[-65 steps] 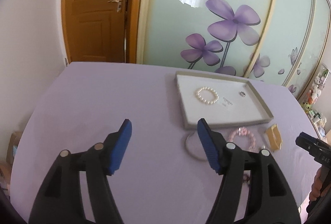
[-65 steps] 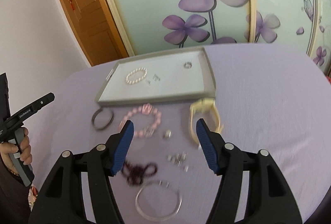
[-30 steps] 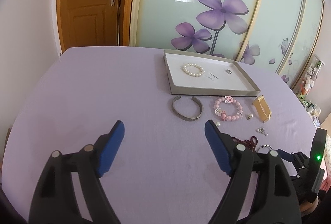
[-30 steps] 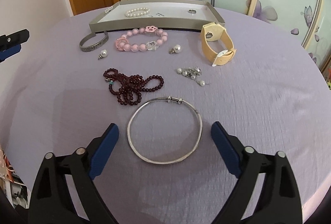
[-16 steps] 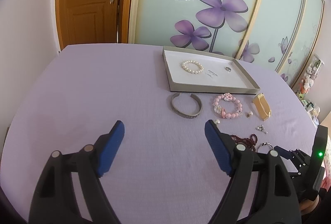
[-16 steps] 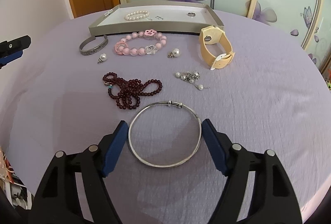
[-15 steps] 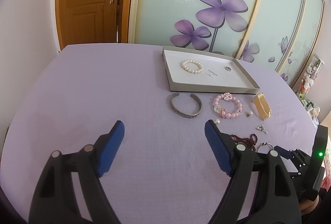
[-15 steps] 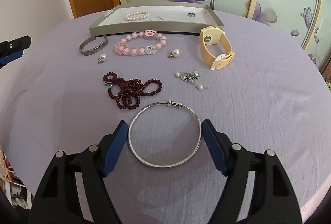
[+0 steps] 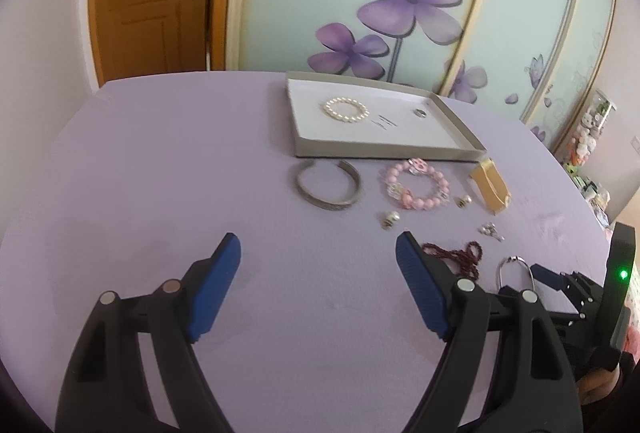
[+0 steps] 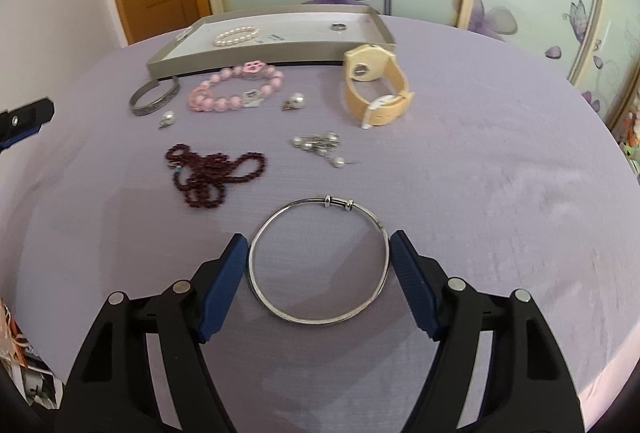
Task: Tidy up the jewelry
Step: 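Move the right tool to the silver bangle and close on its rim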
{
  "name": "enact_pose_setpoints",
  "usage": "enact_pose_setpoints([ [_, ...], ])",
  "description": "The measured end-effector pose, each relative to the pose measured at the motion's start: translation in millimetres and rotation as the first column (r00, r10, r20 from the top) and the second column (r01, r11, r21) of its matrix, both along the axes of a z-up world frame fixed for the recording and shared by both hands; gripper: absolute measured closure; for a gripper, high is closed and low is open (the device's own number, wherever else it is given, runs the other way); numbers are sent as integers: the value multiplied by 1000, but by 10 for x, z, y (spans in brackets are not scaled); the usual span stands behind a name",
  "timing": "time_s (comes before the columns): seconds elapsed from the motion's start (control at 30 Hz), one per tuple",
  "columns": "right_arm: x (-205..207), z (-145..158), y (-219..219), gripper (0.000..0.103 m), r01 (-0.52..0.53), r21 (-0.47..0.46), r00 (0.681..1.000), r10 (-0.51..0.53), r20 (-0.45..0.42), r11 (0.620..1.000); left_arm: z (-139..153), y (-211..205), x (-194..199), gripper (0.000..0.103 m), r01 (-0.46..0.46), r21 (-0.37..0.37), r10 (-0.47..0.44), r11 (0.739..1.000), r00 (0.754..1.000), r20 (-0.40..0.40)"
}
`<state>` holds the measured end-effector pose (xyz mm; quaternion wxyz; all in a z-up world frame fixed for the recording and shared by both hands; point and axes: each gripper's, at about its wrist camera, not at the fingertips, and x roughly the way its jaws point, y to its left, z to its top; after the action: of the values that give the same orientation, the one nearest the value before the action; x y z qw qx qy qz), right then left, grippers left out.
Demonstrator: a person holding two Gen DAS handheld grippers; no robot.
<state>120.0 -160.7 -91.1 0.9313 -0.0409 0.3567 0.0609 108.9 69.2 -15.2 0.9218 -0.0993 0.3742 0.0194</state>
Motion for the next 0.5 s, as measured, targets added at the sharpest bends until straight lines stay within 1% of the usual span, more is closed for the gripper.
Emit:
enact_pose_setpoints([
  [0.3, 0, 65, -281, 29, 39, 33, 999, -40, 11, 999, -98, -376, 78, 23, 95, -13, -95, 995, 995, -20],
  [0.5, -7, 74, -447, 29, 56, 58, 998, -56, 15, 997, -177, -630, 98, 23, 155, 3, -155, 988, 987, -33],
])
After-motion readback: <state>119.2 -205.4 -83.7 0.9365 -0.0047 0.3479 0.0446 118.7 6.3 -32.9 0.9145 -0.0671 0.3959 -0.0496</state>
